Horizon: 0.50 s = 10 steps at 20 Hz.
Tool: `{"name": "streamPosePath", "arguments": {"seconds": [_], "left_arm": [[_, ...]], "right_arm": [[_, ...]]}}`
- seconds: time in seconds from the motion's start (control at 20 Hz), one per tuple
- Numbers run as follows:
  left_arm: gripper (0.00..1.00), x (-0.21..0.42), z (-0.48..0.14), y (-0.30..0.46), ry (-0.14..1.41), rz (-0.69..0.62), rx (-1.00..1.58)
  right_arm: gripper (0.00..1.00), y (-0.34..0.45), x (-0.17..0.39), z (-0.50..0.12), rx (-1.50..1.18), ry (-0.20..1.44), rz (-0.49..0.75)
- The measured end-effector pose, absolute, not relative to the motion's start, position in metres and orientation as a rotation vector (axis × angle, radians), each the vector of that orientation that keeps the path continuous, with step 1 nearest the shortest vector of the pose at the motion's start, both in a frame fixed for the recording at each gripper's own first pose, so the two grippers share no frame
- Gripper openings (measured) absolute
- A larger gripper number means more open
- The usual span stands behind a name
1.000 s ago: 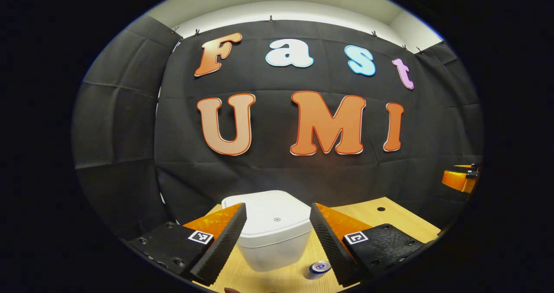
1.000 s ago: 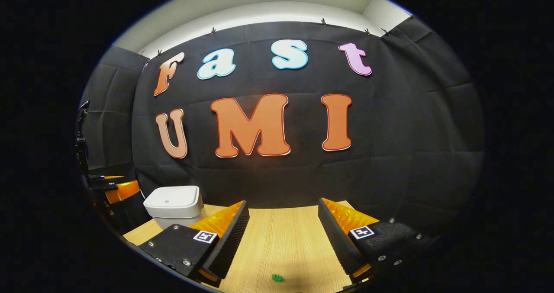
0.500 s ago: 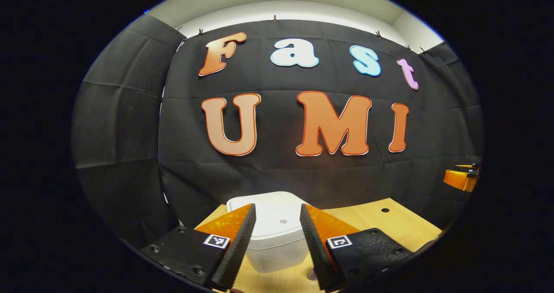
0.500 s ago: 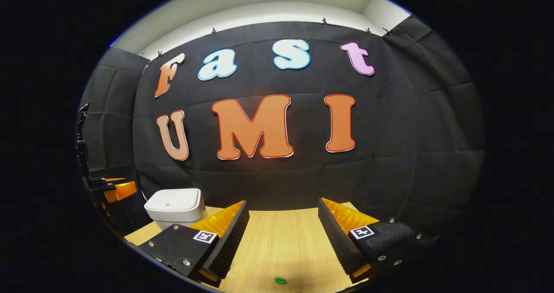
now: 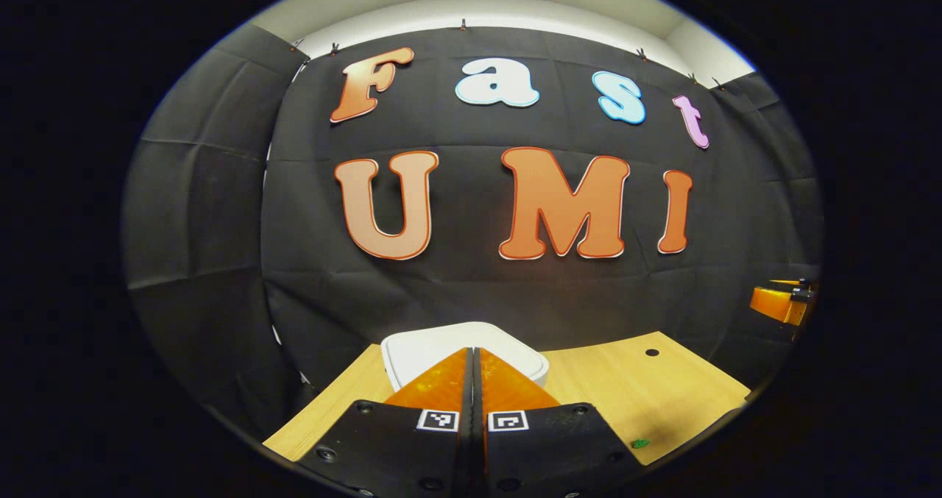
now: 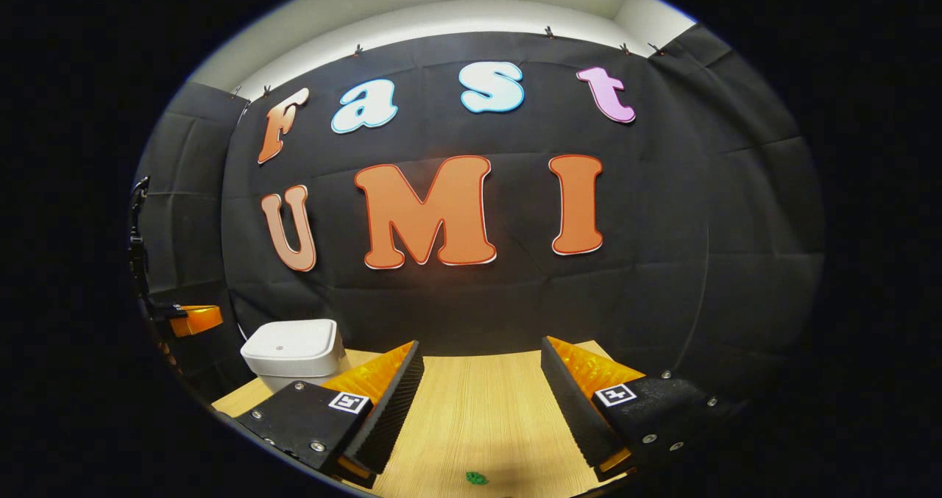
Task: Press the lid of the desktop garbage bin to open it, pick up the crumpled paper on the desktop and throw it into the bin, then pick up the pop can on the desktop and drop it into the bin, and finally close the garbage bin lid.
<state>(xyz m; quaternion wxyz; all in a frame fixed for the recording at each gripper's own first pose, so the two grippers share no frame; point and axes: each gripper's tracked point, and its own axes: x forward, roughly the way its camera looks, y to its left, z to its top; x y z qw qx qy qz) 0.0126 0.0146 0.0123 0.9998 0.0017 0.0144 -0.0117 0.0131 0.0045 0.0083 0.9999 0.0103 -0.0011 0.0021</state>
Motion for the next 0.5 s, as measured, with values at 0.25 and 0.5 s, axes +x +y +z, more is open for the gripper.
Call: {"name": "streamPosePath", "arguments": {"seconds": [0.25,0.5], "left_arm": [[0.0,0.034,0.012,0.02,0.112,-0.042,0.004],[0.0,0.064,0.0,0.029,0.225,-0.058,0.004]], "right_arm": [[0.95,0.006,0.017,0.005,0.03,0.012,0.012],[1.0,0.001,0.018,0.001,0.024,0.025,0.006]]}}
